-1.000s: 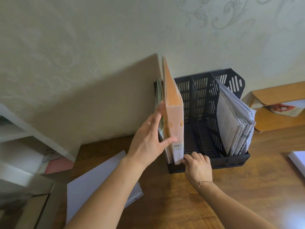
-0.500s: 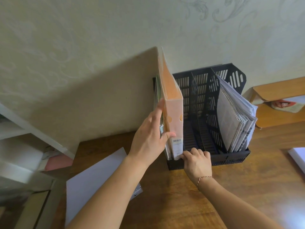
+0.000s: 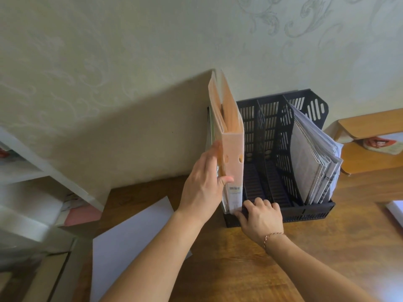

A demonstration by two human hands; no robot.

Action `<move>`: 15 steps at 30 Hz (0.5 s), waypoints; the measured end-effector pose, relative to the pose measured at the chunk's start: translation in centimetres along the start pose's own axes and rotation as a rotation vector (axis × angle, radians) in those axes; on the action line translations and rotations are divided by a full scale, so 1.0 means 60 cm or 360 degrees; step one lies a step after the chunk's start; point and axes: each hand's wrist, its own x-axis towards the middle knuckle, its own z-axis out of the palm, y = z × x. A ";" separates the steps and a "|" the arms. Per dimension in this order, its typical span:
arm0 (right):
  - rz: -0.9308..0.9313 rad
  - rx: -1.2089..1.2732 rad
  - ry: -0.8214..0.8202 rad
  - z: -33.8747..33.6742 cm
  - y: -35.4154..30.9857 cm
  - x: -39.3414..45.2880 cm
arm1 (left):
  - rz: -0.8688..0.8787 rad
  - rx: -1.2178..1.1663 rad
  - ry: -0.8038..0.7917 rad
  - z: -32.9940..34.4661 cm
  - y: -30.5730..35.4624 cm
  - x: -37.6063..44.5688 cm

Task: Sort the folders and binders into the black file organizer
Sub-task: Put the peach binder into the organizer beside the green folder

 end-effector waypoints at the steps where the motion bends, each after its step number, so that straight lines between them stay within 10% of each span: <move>1: -0.0005 0.0002 0.0006 -0.001 0.000 0.000 | -0.0003 -0.0004 0.0004 0.000 0.000 0.000; 15: -0.0074 -0.0079 0.0011 0.002 0.006 0.014 | -0.0027 -0.0006 0.0030 0.006 0.001 0.002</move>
